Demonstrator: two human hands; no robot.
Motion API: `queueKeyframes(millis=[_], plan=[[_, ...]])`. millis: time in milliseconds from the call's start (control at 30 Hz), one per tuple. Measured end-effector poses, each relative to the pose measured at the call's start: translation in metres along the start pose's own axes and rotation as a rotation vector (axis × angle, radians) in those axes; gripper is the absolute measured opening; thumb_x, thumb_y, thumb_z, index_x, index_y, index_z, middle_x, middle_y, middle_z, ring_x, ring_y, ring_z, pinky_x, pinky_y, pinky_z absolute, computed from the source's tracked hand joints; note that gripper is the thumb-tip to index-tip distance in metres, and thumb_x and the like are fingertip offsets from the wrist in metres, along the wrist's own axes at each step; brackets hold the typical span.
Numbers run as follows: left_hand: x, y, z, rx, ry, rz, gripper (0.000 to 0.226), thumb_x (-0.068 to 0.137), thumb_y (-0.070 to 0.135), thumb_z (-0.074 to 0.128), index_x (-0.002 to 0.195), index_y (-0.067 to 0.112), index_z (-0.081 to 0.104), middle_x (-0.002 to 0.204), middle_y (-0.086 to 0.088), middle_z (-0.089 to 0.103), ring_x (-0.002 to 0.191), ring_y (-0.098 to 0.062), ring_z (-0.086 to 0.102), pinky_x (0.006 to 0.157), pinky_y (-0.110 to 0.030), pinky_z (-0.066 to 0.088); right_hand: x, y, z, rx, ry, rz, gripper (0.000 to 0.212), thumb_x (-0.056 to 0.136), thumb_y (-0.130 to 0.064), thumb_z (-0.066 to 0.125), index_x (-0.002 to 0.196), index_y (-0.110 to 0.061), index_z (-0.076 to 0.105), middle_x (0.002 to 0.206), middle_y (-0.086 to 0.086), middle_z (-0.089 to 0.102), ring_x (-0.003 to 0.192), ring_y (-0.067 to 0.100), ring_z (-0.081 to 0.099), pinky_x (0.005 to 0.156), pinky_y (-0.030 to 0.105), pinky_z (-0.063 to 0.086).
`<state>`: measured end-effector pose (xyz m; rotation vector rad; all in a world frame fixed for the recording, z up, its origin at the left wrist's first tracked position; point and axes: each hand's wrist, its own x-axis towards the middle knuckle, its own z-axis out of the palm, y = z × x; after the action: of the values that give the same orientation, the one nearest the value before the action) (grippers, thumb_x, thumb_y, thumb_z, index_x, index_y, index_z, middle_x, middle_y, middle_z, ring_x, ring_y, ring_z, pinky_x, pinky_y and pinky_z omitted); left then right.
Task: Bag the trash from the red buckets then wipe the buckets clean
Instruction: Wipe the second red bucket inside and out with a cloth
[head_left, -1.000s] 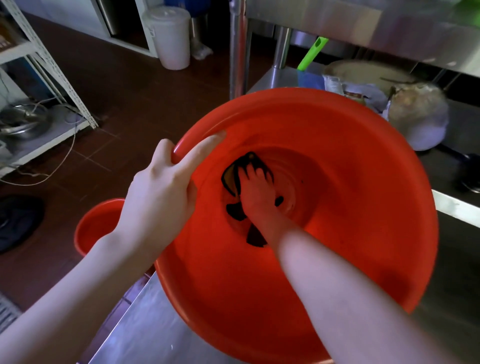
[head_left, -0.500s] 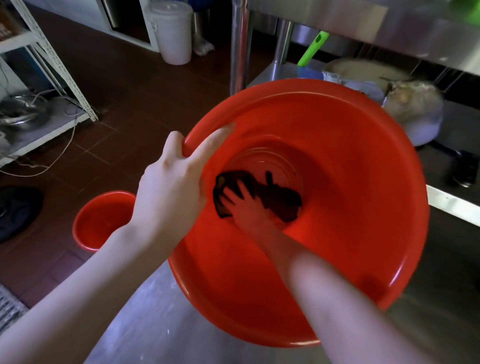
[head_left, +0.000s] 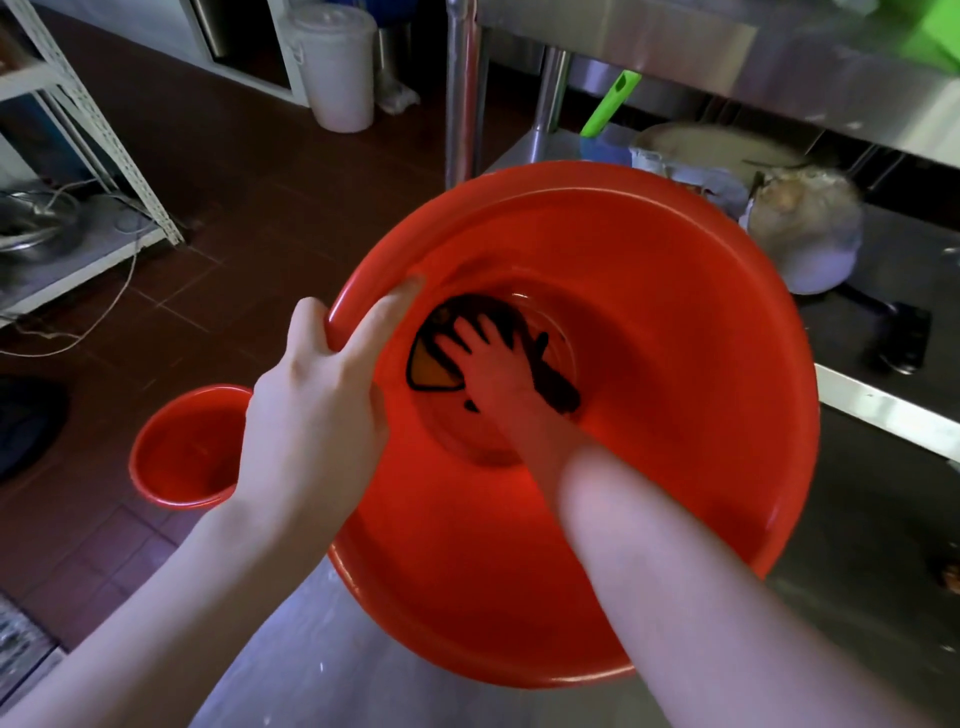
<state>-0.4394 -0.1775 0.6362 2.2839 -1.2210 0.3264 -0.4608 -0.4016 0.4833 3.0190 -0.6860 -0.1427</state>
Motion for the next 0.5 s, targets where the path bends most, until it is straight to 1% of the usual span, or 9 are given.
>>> queueKeyframes(millis=[100,167,233,300,367,433,500], plan=[[0.001,-0.002,-0.002,-0.008,0.0,-0.01,0.083,0.079,-0.008,0.057,0.146,0.036,0.04,0.088,-0.008,0.032,0.044,-0.023,0.034,0.043,-0.031,0.042,0.006,0.026,-0.018,0.034,0.002,0.101,0.084,0.084,-0.023,0.07,0.151,-0.039,0.02,0.159,-0.004,0.013,0.146,0.031,0.015,0.113,0.06,0.023],[0.002,-0.002,-0.004,-0.008,0.0,-0.013,0.082,0.079,-0.008,0.057,0.146,0.035,0.041,0.087,-0.008,0.032,0.044,-0.022,0.033,0.044,-0.029,0.039,-0.004,0.048,-0.018,0.079,-0.017,0.191,0.091,0.08,-0.024,0.074,0.151,-0.036,0.019,0.159,0.001,0.013,0.143,0.034,0.022,0.111,0.055,0.029],[0.002,-0.001,-0.004,-0.004,-0.003,-0.012,0.081,0.078,-0.008,0.058,0.145,0.034,0.042,0.087,-0.008,0.032,0.044,-0.022,0.033,0.045,-0.028,0.037,-0.02,0.066,-0.011,0.117,-0.023,0.263,0.084,0.084,-0.021,0.069,0.151,-0.034,0.02,0.159,0.005,0.012,0.138,0.036,0.03,0.106,0.048,0.038],[0.003,-0.001,-0.003,-0.006,-0.002,-0.009,0.081,0.078,-0.008,0.058,0.145,0.035,0.042,0.088,-0.009,0.033,0.044,-0.022,0.033,0.046,-0.028,0.036,-0.038,0.073,-0.001,0.167,-0.047,0.32,0.071,0.089,-0.017,0.059,0.15,-0.032,0.024,0.16,0.009,0.008,0.135,0.039,0.036,0.101,0.044,0.042],[0.004,-0.001,-0.003,-0.017,0.003,-0.012,0.081,0.078,-0.008,0.058,0.145,0.035,0.042,0.088,-0.009,0.033,0.044,-0.021,0.033,0.047,-0.028,0.036,-0.054,0.069,0.013,0.202,-0.099,0.358,0.063,0.091,-0.018,0.054,0.148,-0.029,0.029,0.16,0.014,0.003,0.131,0.043,0.038,0.099,0.043,0.043],[0.003,0.0,-0.004,-0.022,0.005,-0.01,0.081,0.078,-0.008,0.059,0.145,0.034,0.043,0.088,-0.009,0.034,0.044,-0.019,0.032,0.048,-0.027,0.033,-0.067,0.058,0.026,0.187,-0.176,0.355,0.061,0.091,-0.024,0.055,0.147,-0.026,0.03,0.159,0.016,0.001,0.131,0.045,0.038,0.1,0.042,0.042],[0.003,0.001,-0.004,-0.027,0.008,-0.013,0.081,0.078,-0.009,0.059,0.145,0.034,0.043,0.088,-0.009,0.034,0.044,-0.019,0.032,0.048,-0.027,0.032,-0.074,0.044,0.034,0.178,-0.273,0.334,0.06,0.093,-0.028,0.051,0.148,-0.023,0.029,0.159,0.02,0.002,0.131,0.046,0.038,0.103,0.042,0.04]])
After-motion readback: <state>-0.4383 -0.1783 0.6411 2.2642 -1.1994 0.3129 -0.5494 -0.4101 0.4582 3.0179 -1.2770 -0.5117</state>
